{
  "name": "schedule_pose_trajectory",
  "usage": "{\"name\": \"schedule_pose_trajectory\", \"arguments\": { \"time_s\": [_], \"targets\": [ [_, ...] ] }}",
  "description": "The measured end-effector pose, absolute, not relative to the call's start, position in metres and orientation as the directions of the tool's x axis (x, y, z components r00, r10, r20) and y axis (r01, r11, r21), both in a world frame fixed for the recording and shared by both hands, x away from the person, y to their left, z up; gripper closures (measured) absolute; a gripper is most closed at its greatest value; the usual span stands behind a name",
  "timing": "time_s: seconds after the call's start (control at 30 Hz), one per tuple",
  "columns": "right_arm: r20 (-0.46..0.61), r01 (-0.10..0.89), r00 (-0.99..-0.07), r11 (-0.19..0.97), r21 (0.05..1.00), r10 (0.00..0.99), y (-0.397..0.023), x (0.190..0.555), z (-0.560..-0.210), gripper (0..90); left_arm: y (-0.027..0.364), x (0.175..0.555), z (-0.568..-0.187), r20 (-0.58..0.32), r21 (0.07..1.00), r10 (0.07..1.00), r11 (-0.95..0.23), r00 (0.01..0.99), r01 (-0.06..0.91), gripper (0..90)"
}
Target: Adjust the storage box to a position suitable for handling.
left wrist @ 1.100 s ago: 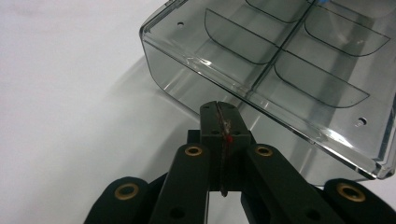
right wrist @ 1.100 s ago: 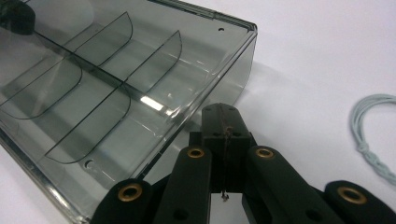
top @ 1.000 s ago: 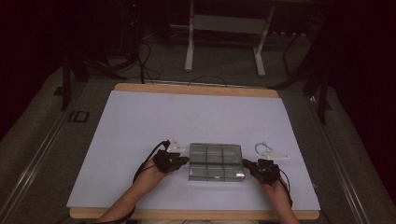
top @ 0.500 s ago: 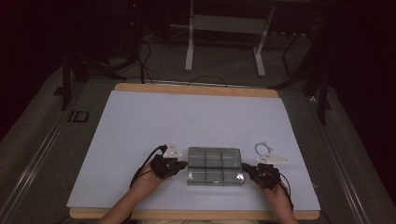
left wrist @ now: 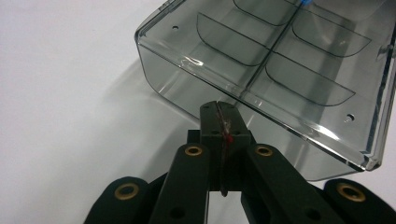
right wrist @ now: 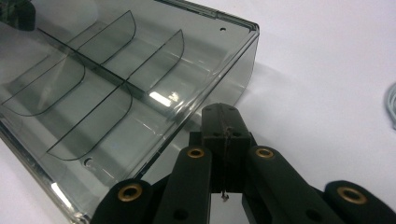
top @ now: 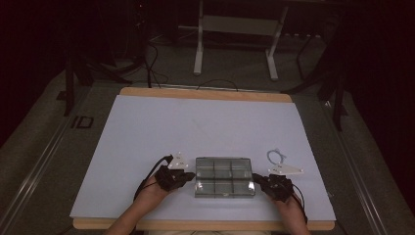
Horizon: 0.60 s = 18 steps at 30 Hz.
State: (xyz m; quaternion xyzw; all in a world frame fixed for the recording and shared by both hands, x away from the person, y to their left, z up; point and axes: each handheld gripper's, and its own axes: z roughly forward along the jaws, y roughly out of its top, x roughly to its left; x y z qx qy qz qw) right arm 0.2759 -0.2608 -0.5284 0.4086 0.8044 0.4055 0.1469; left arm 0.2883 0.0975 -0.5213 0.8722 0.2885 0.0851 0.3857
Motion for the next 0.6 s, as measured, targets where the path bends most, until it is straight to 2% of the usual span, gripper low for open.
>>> {"name": "schedule_pose_trajectory", "arguments": {
  "time_s": [0.4,0.6],
  "targets": [
    [0.113,0.534,-0.633,0.326,0.78,0.766,-0.263,0.276,-0.531,90.0,0.101,0.29,-0.524,-0.095,0.735,0.561,-0.518,0.822,0.438,90.0],
    [0.095,0.513,-0.658,0.353,0.783,0.747,-0.265,0.281,-0.531,90.0,0.109,0.295,-0.526,-0.084,0.765,0.538,-0.505,0.839,0.4,90.0]
  ]
}}
